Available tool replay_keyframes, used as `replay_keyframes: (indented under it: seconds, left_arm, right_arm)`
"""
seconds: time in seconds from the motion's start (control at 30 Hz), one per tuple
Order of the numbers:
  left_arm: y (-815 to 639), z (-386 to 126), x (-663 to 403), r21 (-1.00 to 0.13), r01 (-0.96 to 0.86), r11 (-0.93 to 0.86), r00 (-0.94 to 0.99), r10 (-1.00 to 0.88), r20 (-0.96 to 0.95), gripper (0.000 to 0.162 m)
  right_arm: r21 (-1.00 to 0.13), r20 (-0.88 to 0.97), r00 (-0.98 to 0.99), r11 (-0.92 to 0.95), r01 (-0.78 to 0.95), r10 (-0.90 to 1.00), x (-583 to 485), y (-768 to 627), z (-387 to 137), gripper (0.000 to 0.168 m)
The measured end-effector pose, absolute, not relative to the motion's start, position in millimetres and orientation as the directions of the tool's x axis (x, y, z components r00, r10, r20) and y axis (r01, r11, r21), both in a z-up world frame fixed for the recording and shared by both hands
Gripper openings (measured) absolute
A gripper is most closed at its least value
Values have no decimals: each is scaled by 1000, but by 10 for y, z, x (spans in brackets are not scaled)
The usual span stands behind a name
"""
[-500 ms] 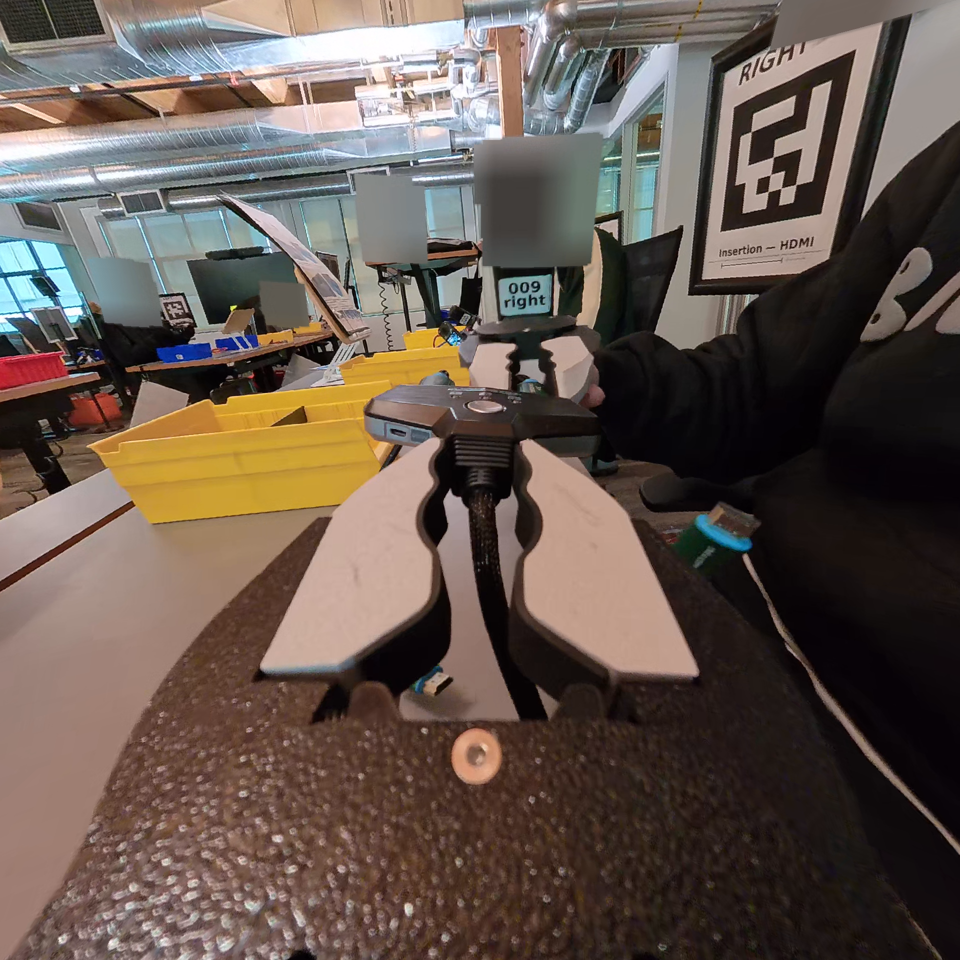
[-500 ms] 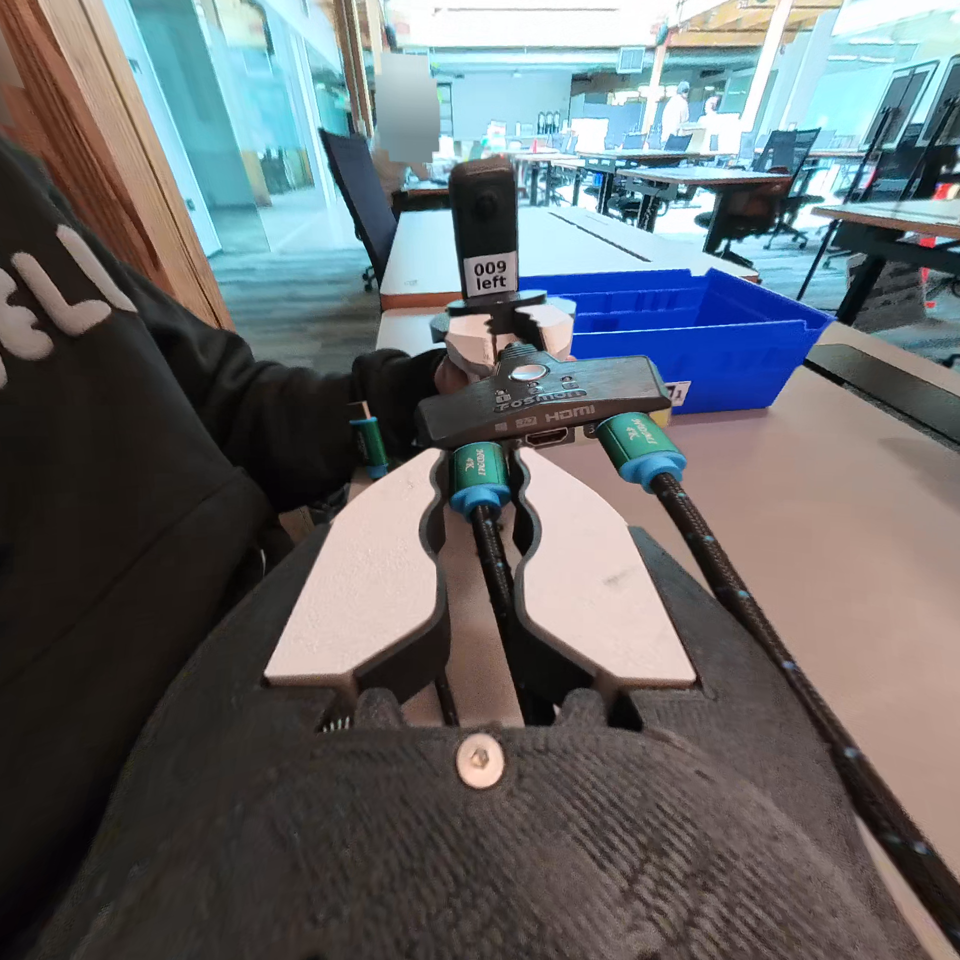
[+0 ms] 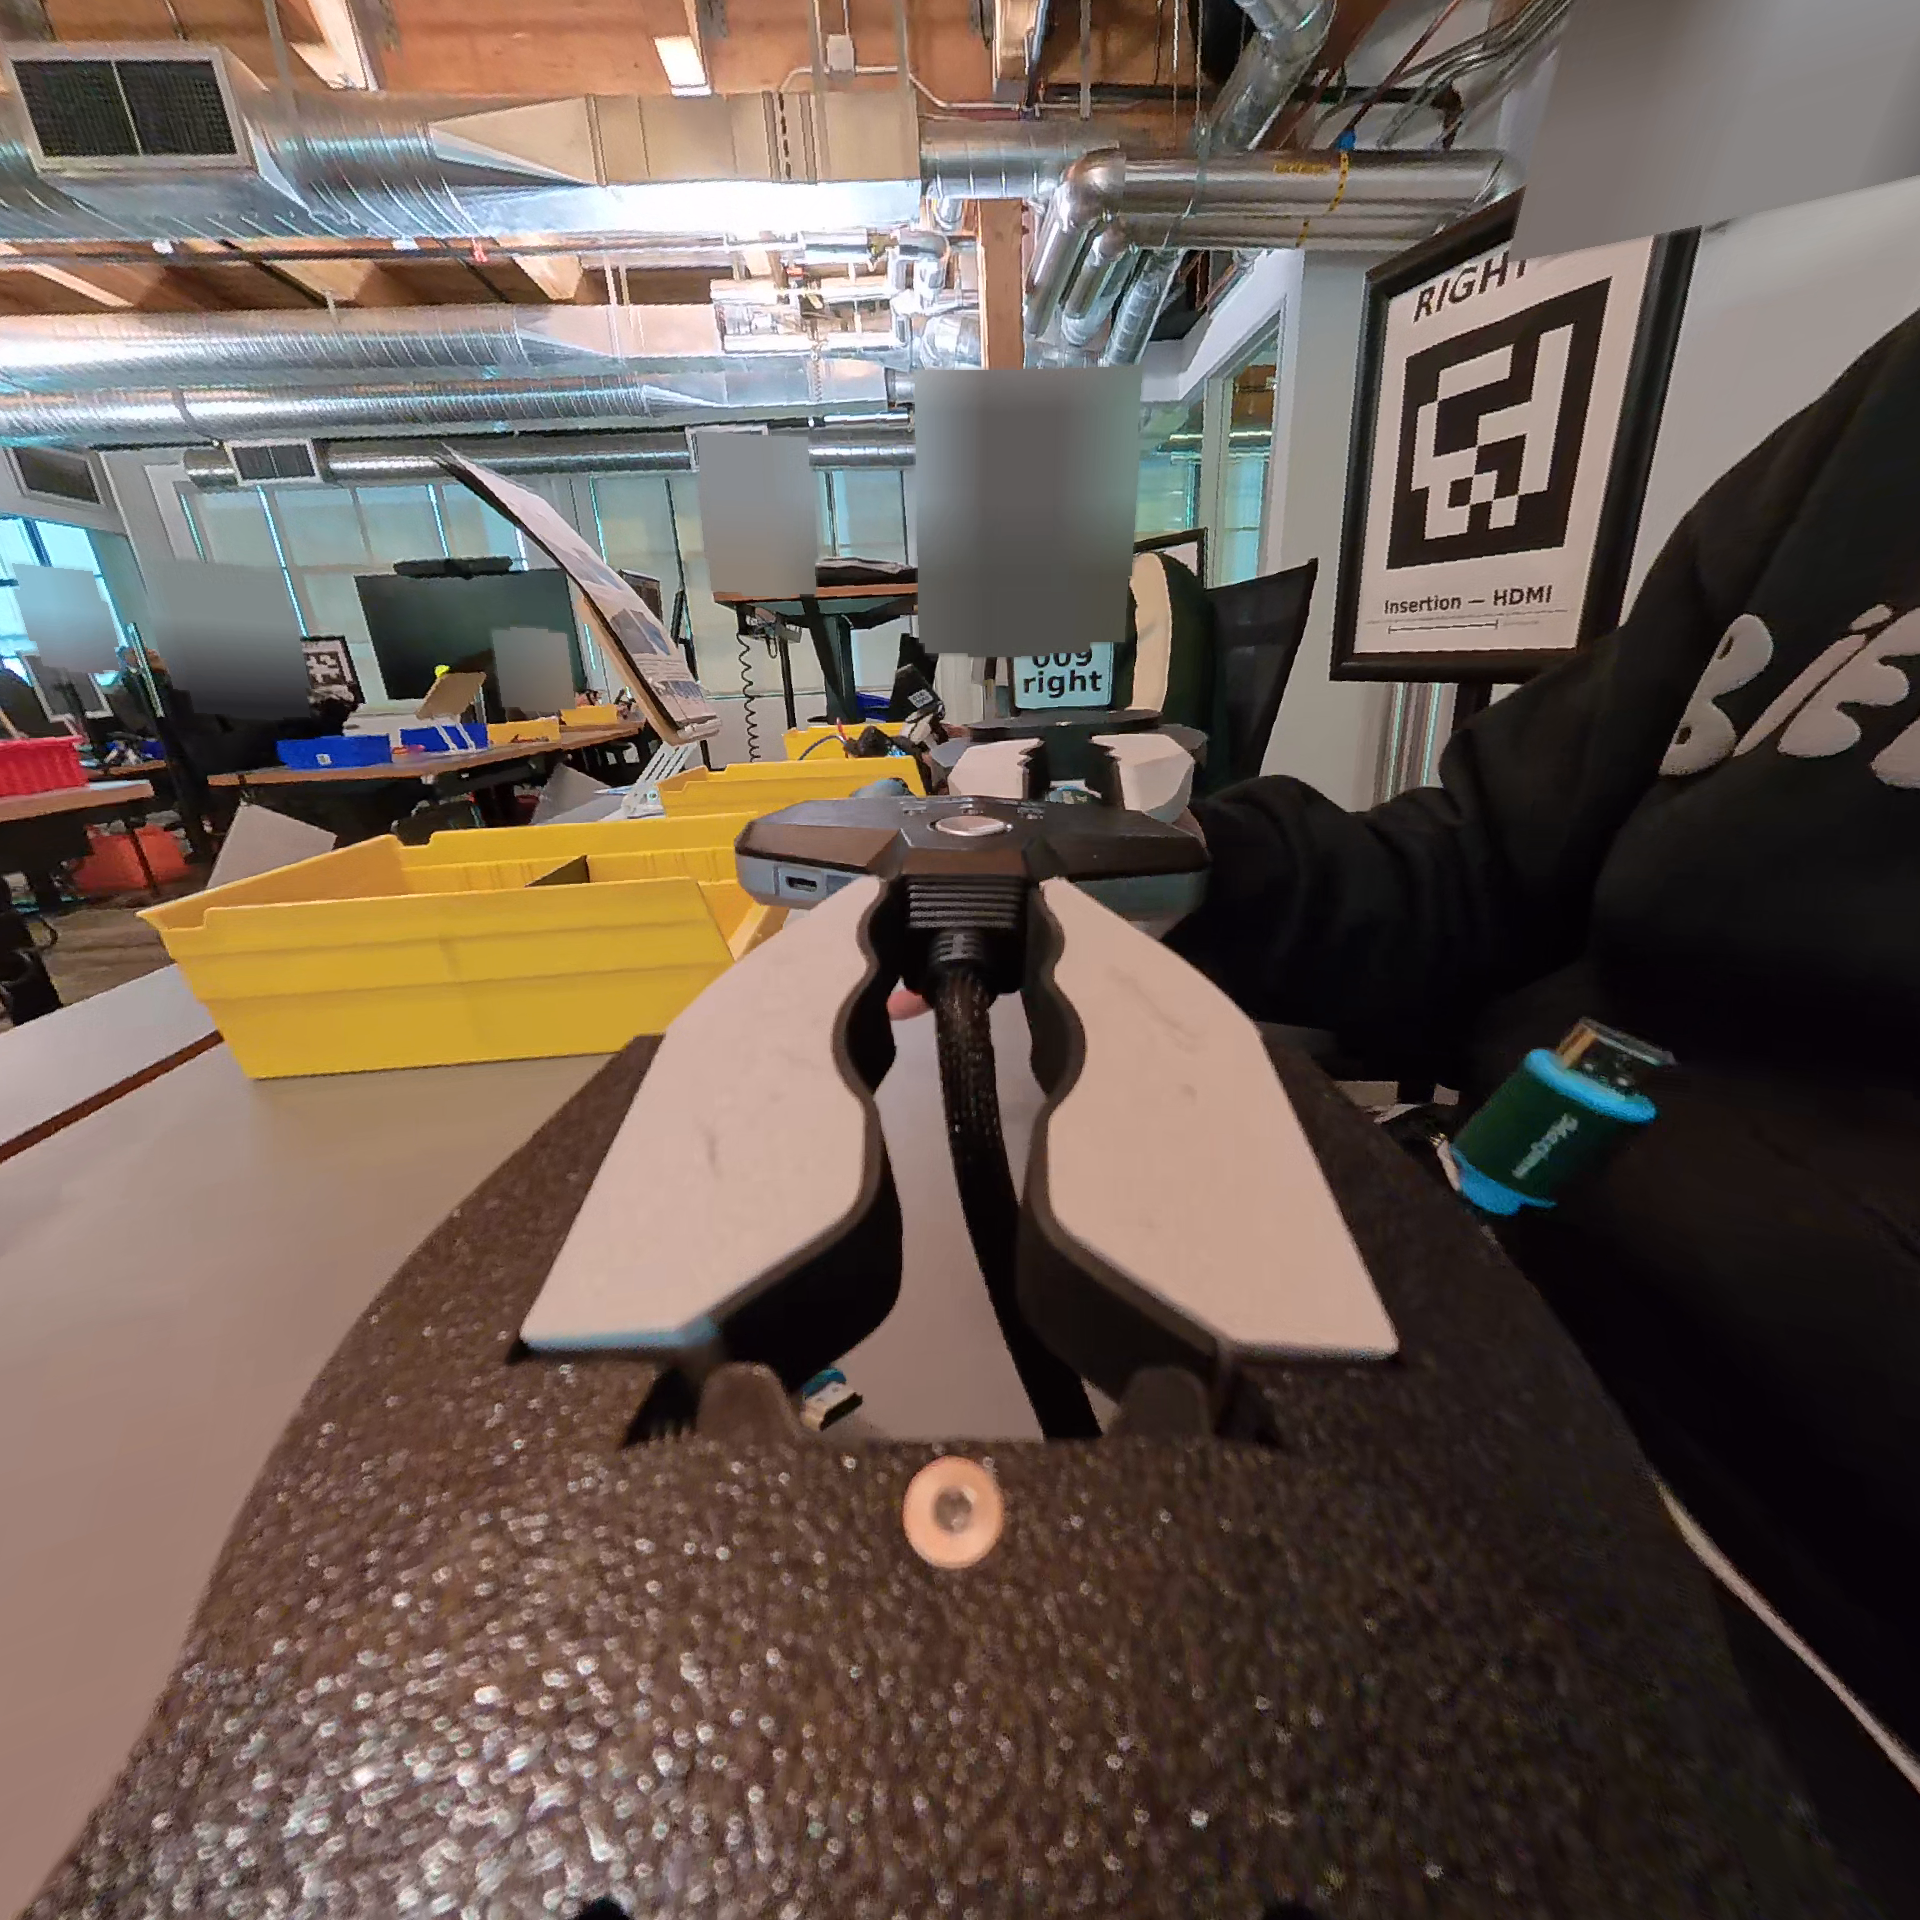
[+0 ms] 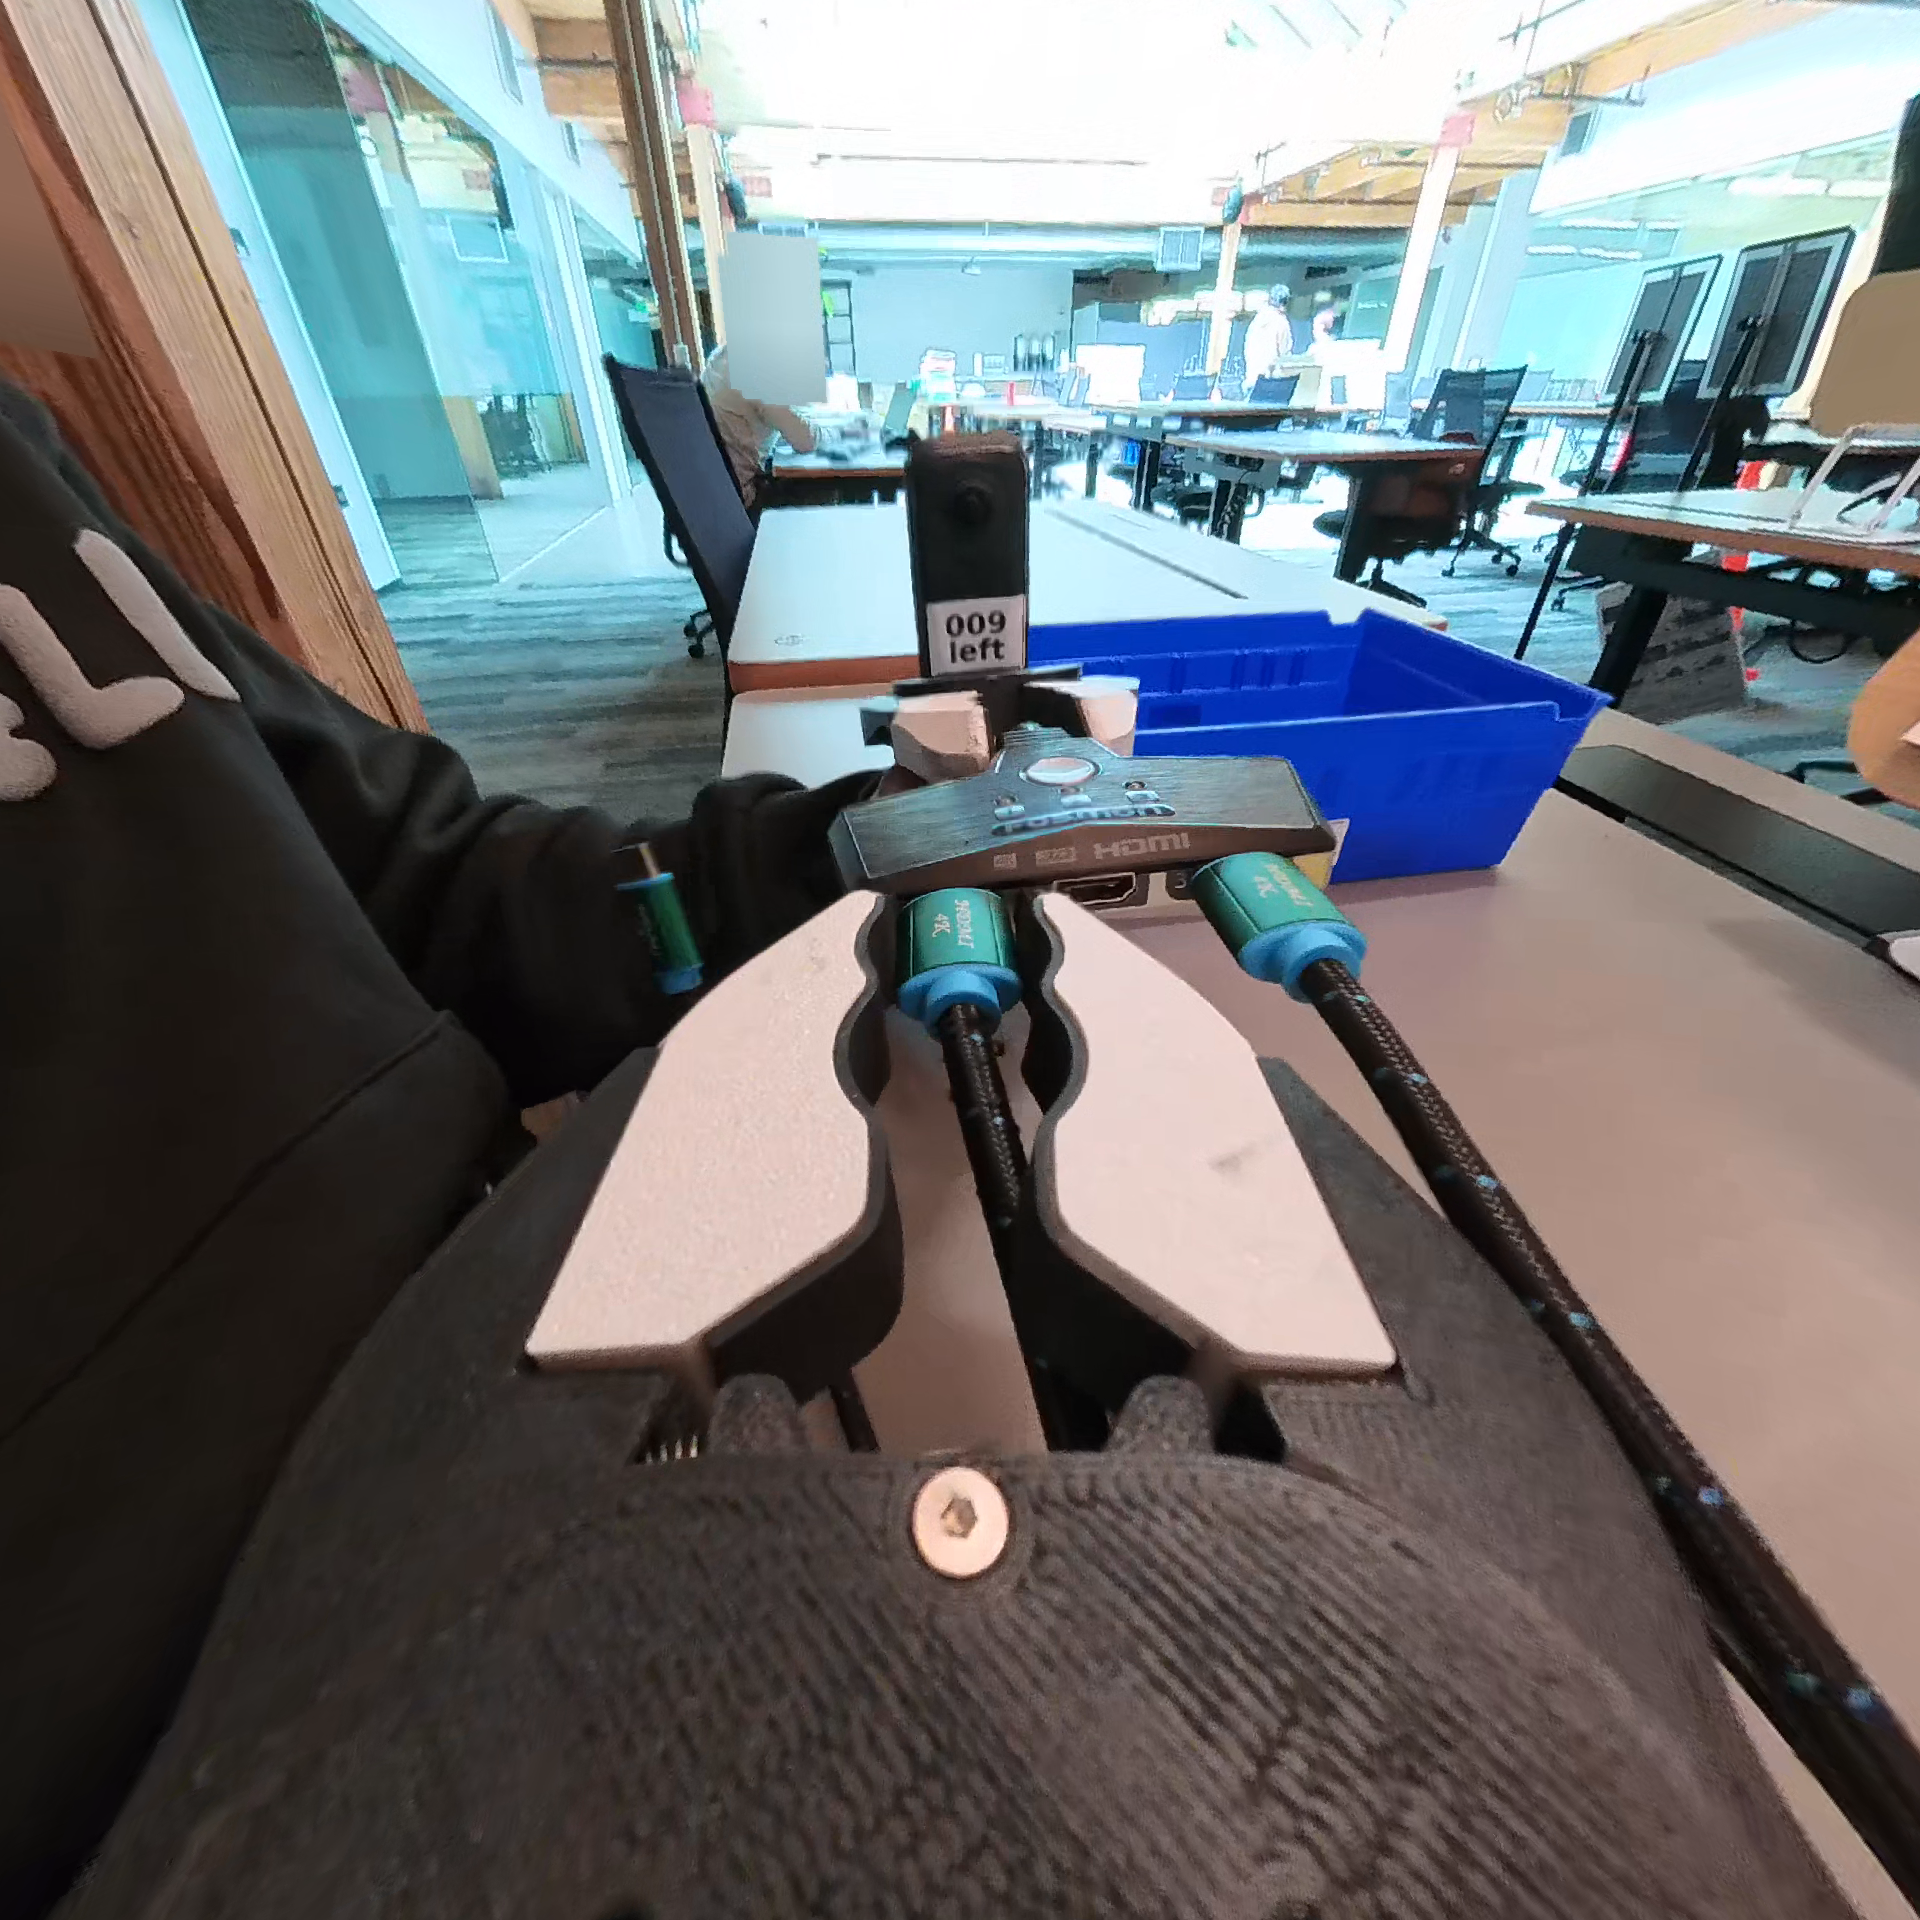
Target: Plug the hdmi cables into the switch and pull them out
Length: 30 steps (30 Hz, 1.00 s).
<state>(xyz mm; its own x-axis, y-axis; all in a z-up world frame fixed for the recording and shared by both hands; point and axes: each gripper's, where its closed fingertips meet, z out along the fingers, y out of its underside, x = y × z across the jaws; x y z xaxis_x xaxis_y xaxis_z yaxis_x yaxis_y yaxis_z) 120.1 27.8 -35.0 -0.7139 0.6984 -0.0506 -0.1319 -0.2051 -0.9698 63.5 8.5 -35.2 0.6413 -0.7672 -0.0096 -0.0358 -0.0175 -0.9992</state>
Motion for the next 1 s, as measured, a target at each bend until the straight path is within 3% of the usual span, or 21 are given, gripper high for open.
replay_keyframes:
  seconds: [0.13, 0.53, 1.0]
  left_arm:
    - [373, -225, 1141, -960, -111, -256, -698, 708, -108, 22]
    - [388, -132, 984, -965, 54, -255, -707, 673, -217, 23]
    - [325, -233, 1021, -990, -4, -141, -704, 704, -98, 22]
  right_arm:
    - [-992, 65, 661, -119, -38, -748, 569, 155, -267, 23]
    - [-992, -5, 699, -86, -95, -716, 427, 95, -213, 23]
    - [-994, 20, 671, -87, -67, -741, 460, 113, -326, 22]
